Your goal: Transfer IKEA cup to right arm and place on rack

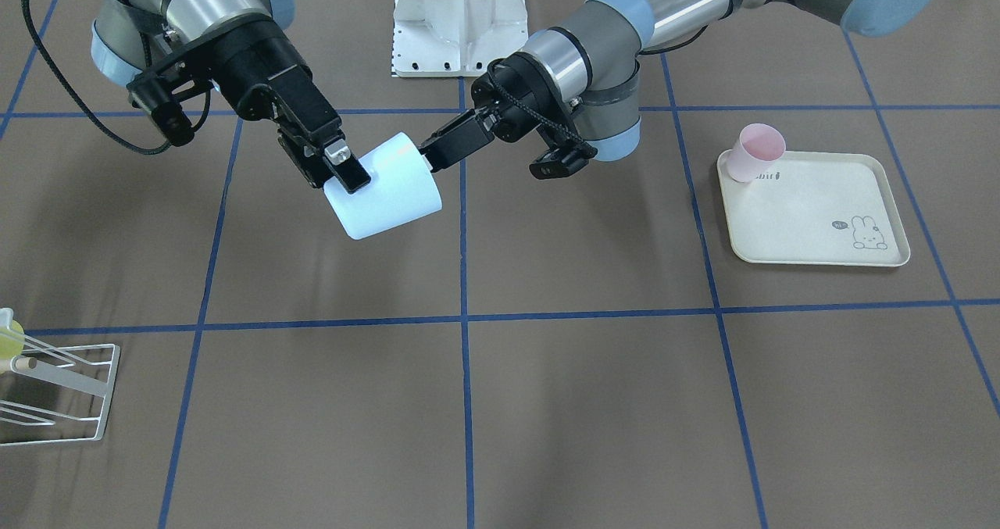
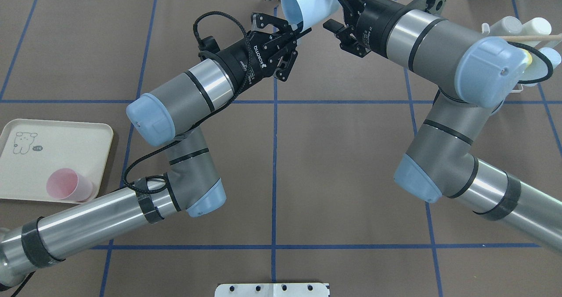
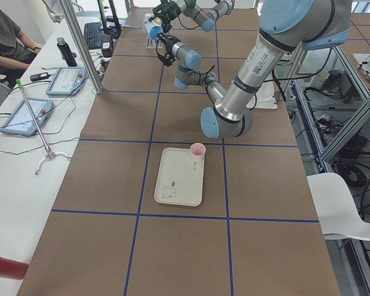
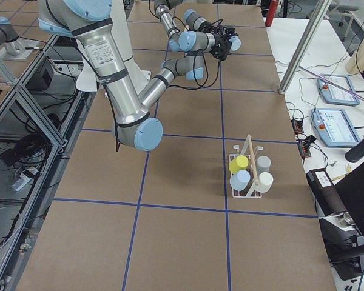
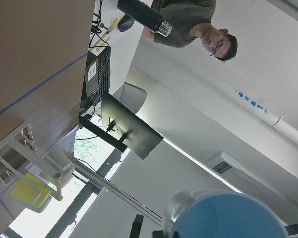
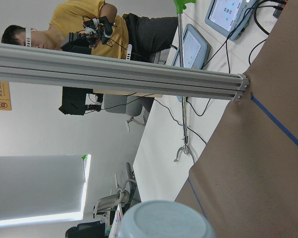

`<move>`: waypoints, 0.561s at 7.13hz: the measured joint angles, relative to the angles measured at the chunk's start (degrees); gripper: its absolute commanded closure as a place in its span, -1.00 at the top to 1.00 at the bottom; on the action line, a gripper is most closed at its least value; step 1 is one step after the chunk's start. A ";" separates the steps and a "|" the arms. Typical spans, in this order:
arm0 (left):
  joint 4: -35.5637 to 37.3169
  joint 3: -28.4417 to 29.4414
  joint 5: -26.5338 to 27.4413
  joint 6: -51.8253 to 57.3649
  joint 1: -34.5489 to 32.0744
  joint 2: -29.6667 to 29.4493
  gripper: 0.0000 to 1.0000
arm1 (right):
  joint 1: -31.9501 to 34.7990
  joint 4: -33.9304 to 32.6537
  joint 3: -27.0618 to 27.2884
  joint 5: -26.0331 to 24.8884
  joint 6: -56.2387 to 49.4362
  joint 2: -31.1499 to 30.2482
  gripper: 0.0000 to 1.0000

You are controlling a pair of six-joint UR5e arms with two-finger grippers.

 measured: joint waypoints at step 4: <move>0.04 0.05 0.12 0.00 0.53 -0.41 -1.00 | -0.05 0.00 0.00 0.02 0.07 0.05 1.00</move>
